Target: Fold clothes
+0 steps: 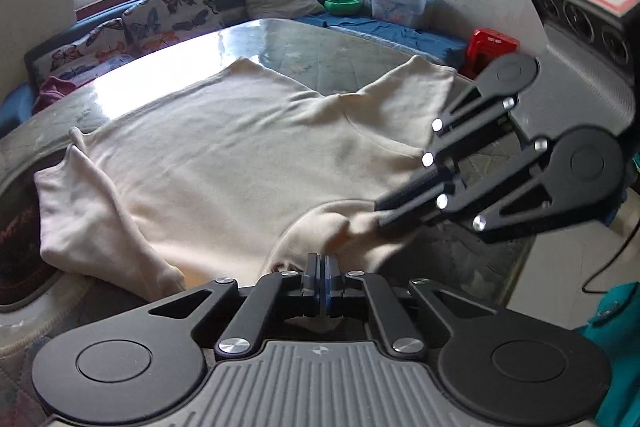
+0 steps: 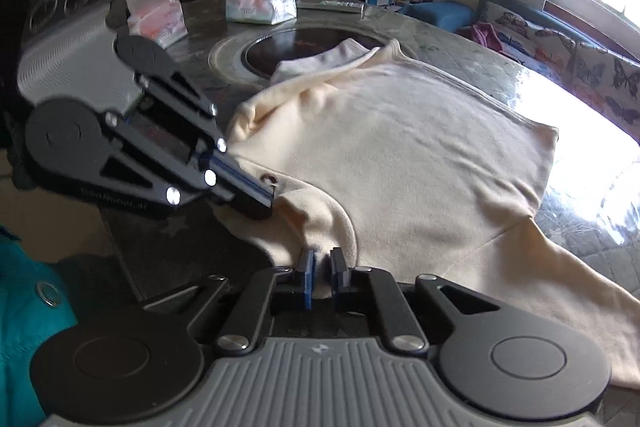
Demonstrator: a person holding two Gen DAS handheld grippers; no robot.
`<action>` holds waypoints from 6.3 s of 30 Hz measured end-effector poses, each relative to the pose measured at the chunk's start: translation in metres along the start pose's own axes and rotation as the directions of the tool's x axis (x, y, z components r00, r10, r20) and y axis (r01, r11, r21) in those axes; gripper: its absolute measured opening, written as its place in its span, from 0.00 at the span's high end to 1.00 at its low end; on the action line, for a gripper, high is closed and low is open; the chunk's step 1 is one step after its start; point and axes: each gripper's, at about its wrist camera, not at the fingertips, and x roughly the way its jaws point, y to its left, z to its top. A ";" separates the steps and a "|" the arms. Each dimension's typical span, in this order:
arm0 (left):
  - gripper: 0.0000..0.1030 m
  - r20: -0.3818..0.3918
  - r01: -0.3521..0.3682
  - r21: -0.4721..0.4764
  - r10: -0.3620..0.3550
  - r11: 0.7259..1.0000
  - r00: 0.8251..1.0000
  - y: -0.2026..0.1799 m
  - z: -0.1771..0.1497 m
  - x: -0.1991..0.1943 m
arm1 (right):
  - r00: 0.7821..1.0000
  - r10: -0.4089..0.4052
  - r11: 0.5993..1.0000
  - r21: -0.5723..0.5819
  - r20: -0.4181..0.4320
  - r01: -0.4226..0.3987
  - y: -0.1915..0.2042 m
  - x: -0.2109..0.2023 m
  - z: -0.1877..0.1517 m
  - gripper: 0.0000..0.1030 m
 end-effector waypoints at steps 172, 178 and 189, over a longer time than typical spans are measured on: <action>0.67 0.115 -0.102 -0.116 0.115 0.988 0.987 0.010 0.054 0.038 | 0.900 -0.435 0.756 0.556 0.031 0.346 -0.153 -0.047 -0.077 0.63; 0.66 0.109 -0.062 -0.087 0.071 0.994 0.991 -0.009 0.054 0.046 | 0.826 -0.559 0.649 0.585 -0.066 0.486 -0.174 -0.062 -0.108 0.63; 0.63 0.087 -0.067 -0.065 0.073 0.996 0.993 -0.017 0.049 0.050 | 0.785 -0.612 0.532 0.685 -0.094 0.497 -0.200 -0.069 -0.126 0.67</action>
